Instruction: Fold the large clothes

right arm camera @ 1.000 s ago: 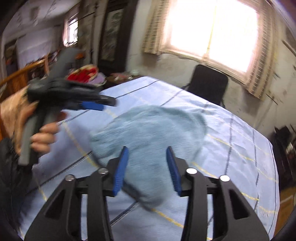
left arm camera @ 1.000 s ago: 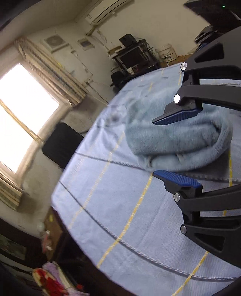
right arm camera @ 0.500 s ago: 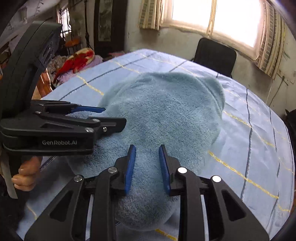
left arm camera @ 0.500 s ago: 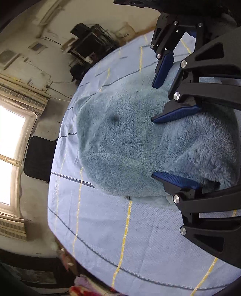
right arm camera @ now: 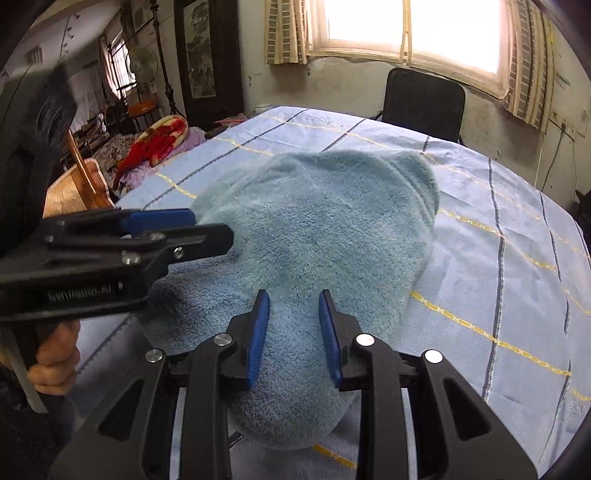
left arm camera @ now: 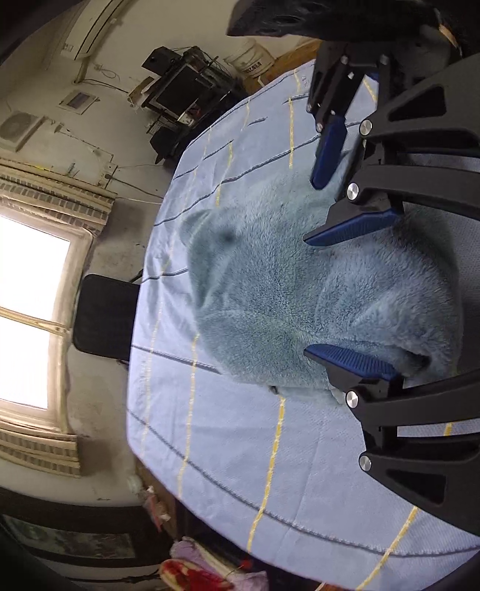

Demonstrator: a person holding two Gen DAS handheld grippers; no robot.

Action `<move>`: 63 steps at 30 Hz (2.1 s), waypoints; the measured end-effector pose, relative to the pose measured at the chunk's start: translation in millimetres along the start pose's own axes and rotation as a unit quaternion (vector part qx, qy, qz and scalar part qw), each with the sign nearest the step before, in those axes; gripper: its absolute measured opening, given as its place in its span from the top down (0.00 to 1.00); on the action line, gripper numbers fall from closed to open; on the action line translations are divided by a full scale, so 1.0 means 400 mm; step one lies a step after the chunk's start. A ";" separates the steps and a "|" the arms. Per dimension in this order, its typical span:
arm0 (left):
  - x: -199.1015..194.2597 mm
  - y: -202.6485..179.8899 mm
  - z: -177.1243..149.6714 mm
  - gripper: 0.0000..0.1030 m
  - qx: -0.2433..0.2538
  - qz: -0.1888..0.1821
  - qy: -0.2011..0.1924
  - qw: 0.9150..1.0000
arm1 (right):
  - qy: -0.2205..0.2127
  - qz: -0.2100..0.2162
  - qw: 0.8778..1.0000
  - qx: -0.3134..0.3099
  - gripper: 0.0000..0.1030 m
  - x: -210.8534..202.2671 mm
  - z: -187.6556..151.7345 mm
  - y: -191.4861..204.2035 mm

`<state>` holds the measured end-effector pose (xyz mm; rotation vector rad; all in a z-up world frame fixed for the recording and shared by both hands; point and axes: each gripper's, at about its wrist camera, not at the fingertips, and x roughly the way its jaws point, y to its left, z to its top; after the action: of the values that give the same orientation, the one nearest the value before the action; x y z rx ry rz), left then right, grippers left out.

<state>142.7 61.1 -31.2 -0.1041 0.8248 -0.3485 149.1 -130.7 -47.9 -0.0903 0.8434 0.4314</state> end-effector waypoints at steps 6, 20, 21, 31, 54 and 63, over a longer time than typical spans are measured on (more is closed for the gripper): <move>-0.068 -0.018 -0.030 0.42 0.022 0.040 -0.029 0.999 | -0.025 0.017 1.000 0.007 0.70 -0.091 -0.008 -0.006; 0.039 -0.005 -0.089 0.31 0.046 0.079 0.035 0.995 | 0.006 0.028 1.000 -0.012 0.67 -0.015 -0.077 0.003; 0.038 -0.003 -0.088 0.31 0.045 0.079 0.034 0.995 | 0.005 0.029 0.999 -0.012 0.67 -0.014 -0.078 0.004; -0.010 -0.050 -0.084 0.32 0.069 0.105 -0.007 0.992 | 0.000 0.026 1.000 -0.015 0.55 -0.048 -0.069 0.002; 0.058 0.195 -0.034 0.10 -0.160 -0.160 0.049 0.973 | 0.019 0.154 0.953 0.261 0.23 -0.030 -0.068 -0.245; 0.083 0.241 -0.033 0.07 -0.193 -0.166 0.062 0.965 | 0.060 0.174 0.936 0.300 0.23 0.066 -0.054 -0.274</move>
<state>179.2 140.8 -85.2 -0.5955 0.9933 -0.5103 193.7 -227.0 -91.8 0.6132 1.0847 0.4834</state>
